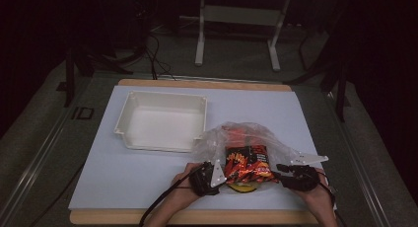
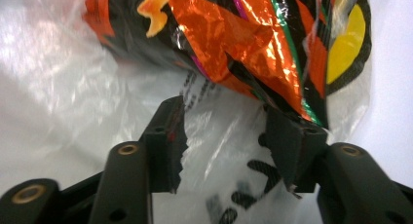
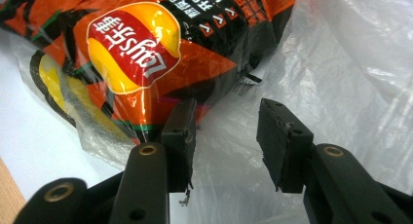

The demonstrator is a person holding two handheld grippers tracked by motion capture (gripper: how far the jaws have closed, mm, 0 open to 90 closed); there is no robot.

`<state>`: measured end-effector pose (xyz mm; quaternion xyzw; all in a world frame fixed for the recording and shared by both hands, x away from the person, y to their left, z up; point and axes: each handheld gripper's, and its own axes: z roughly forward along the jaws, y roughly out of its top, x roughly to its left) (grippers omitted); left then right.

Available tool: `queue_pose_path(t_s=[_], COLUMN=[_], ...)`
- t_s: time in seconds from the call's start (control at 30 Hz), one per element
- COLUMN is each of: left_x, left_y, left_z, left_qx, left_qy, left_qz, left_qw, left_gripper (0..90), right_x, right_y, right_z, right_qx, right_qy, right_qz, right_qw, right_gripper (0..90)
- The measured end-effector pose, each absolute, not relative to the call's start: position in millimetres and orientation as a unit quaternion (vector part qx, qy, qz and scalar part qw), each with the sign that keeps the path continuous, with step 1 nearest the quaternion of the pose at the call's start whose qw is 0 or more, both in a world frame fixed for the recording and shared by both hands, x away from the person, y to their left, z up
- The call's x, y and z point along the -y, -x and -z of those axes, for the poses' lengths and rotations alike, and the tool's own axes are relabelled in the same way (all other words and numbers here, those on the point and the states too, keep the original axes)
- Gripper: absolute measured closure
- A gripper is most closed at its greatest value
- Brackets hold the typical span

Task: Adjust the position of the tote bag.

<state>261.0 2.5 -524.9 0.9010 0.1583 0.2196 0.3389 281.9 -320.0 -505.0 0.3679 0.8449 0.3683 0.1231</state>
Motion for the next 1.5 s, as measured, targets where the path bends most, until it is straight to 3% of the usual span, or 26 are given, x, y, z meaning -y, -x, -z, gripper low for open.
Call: queue_pose_path(t_s=[0.2,0.63,0.9,1.23,1.5], left_x=[3.7,8.9,22.6,15.2,13.6], left_y=[-260.4,-261.0,-260.0,-279.1,-289.6], left_z=[518.7,496.7,483.4,460.8,446.8], left_qx=[-0.14,-0.093,-0.079,-0.117,-0.124], left_qy=[-0.891,-0.866,-0.853,-0.845,-0.841], left_qz=[-0.239,-0.254,-0.29,-0.249,-0.223], left_qw=[0.359,0.42,0.426,0.458,0.476], left_gripper=[43.9,46.8,56.8,77.7,81.9], right_x=[325.4,338.7,333.0,336.3,332.7], right_y=[-281.6,-285.0,-286.3,-287.1,-288.4], right_z=[504.5,486.8,478.4,477.5,487.7], right_qx=[-0.837,-0.81,-0.806,-0.803,-0.815], right_qy=[-0.376,-0.386,-0.367,-0.375,-0.389], right_qz=[-0.379,-0.427,-0.454,-0.447,-0.401], right_qw=[0.121,0.112,0.1,0.123,0.153], right_gripper=[60.1,63.0,61.5,58.6,56.4])
